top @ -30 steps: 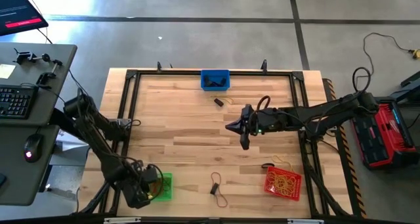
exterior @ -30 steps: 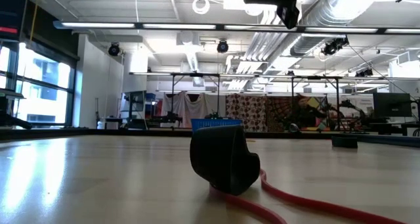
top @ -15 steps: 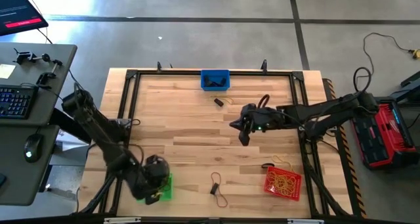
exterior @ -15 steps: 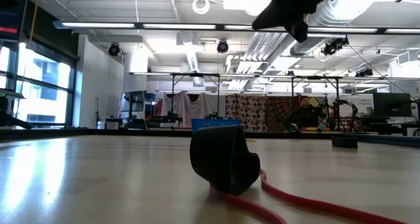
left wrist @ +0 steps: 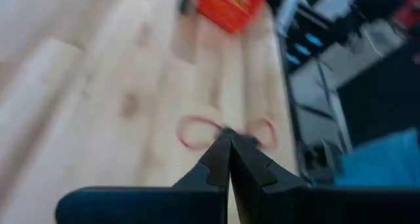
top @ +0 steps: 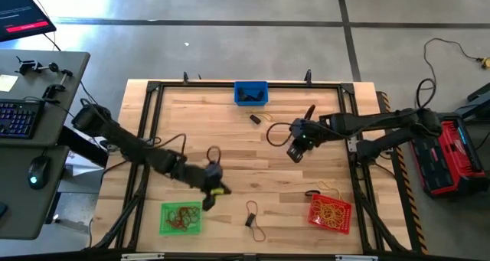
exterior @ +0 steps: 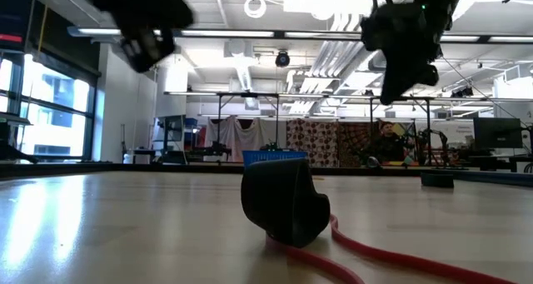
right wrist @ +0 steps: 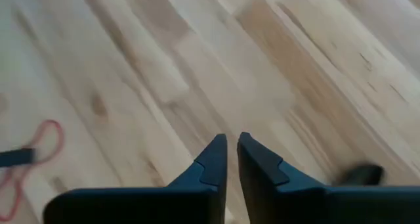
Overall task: Sort rubber bands into baskets
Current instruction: Put the black rubber band into the blue basket
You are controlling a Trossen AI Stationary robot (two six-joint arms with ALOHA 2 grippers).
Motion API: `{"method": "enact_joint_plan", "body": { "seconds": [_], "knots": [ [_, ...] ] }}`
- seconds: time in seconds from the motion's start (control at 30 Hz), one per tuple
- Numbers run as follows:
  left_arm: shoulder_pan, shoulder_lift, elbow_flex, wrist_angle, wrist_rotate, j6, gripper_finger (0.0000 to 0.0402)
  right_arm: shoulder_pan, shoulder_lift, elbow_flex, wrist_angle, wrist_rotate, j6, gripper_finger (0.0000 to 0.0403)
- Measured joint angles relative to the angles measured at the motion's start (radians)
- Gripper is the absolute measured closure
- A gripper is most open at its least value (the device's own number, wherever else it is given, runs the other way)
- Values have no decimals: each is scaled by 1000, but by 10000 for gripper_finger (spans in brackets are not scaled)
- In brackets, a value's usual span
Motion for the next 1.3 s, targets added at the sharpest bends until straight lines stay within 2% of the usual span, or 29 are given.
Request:
{"method": "enact_joint_plan", "body": {
  "seconds": [0.33, 0.5, 0.67, 0.9, 1.03, 1.17, 1.3],
  "knots": [
    [276, 0, -16, 105, 16, 88, 401, -169, 7, -1, -207, -97, -46, 294],
    [395, 0, -15, 152, 98, 162, 401, -261, 16, -74, -198, -100, -51, 256],
    [486, 0, -15, 219, 209, 239, 401, -316, 16, -195, -138, -83, -26, 240],
    [600, 0, -14, 226, 428, 347, 401, -293, 16, -361, 110, -85, 76, 240],
    [639, 0, -14, 224, 489, 393, 401, -266, 13, -407, 185, -78, 174, 250],
    [667, 0, -14, 224, 523, 418, 401, -242, 14, -406, 187, -56, 205, 289],
    [681, 0, -58, 311, 524, 408, 401, -241, 14, -384, 198, -65, 205, 356]
  ]
}}
